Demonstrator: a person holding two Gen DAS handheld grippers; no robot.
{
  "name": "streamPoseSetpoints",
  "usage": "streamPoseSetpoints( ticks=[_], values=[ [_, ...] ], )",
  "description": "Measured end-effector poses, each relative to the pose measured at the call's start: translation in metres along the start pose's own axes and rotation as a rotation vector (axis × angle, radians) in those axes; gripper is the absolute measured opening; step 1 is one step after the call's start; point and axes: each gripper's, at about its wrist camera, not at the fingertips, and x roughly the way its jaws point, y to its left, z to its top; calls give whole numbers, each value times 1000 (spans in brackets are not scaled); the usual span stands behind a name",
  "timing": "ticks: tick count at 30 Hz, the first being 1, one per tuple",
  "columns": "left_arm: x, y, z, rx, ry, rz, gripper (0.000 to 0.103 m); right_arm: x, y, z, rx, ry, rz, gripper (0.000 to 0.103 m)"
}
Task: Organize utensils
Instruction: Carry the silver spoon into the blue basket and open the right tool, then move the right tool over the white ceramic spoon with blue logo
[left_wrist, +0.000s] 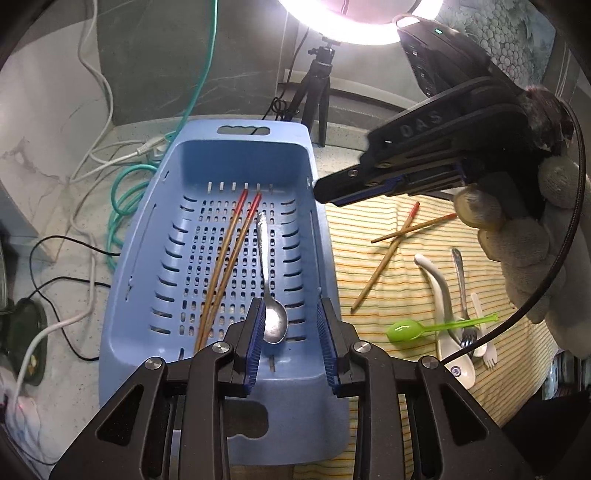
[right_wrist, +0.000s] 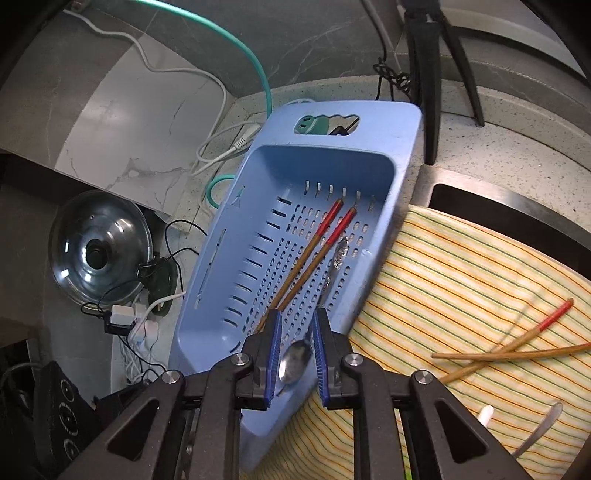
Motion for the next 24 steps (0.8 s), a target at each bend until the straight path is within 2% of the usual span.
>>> streamPoseSetpoints(
  ticks=[6, 10, 19, 24],
  values=[
    [-9, -11, -1, -11, -18, -13, 27, -41, -20, -14, -15, -34, -5, 17],
    [-9, -22, -3, -10, -15, -35, 27, -66, -41, -30, -18, -49, -18, 22],
    [0, -58, -18, 6, 30, -99, 27, -82, -85, -76, -31, -13, -75, 22],
    [5, -83, -30, 16, 70, -129, 39, -82, -100, -97, -6, 13, -58, 22]
  ],
)
